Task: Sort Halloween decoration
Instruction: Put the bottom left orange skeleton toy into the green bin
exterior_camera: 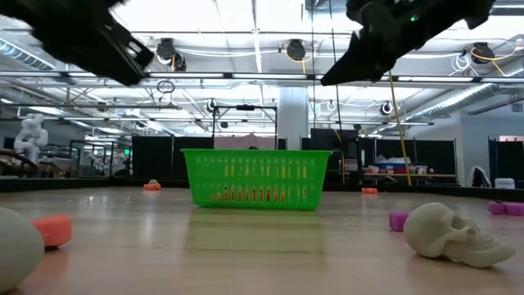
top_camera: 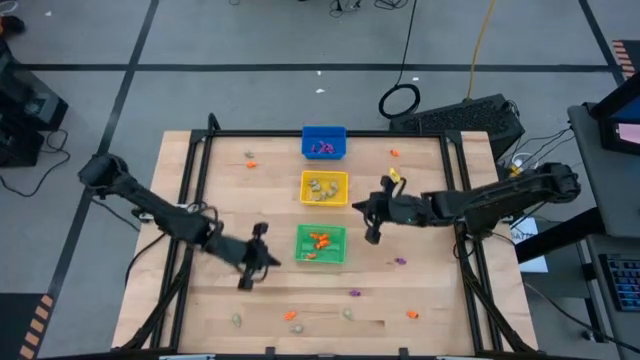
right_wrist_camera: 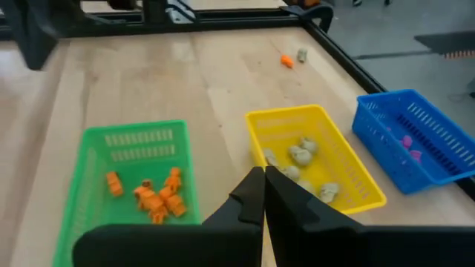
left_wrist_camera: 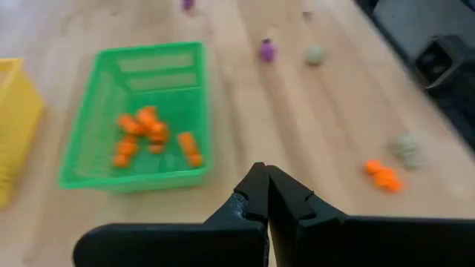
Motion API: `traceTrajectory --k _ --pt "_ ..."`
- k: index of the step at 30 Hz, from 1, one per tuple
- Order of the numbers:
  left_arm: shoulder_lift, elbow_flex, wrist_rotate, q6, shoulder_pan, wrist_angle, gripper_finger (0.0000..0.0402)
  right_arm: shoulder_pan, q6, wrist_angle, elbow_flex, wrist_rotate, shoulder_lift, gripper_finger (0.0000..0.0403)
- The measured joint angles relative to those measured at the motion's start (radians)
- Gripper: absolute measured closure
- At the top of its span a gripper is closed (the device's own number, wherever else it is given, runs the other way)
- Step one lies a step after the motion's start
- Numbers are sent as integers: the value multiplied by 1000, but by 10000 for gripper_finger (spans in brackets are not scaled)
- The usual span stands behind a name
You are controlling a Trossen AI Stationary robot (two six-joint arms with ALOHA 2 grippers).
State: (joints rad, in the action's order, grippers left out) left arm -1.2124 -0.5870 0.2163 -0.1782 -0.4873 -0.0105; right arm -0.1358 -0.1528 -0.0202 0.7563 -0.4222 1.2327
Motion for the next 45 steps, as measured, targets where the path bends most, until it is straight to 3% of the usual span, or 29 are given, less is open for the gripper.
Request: traceTrajectory --k 7,16,23,28,32,38,45 --pt "-217 -124 152 -188 -193 -10 402 -90 -15 -14 0 -101 8 403" --pt "-504 -363 159 -310 -264 -7 395 -155 -19 -14 0 -106 8 403" --pt "-610 -470 158 -499 -278 -132 315 -186 -19 -13 0 -106 8 403" --pt "-661 -482 151 -607 -281 -158 250 -202 -19 -6 0 -106 8 403" --pt "-704 -482 120 -651 -281 -169 228 -207 -18 -6 0 -106 8 403" --pt "-726 -487 131 -678 -279 -224 254 -207 -12 -6 0 -106 8 403" --pt "-728 -486 133 -624 -278 -245 379 -207 -11 -6 0 -106 8 403"
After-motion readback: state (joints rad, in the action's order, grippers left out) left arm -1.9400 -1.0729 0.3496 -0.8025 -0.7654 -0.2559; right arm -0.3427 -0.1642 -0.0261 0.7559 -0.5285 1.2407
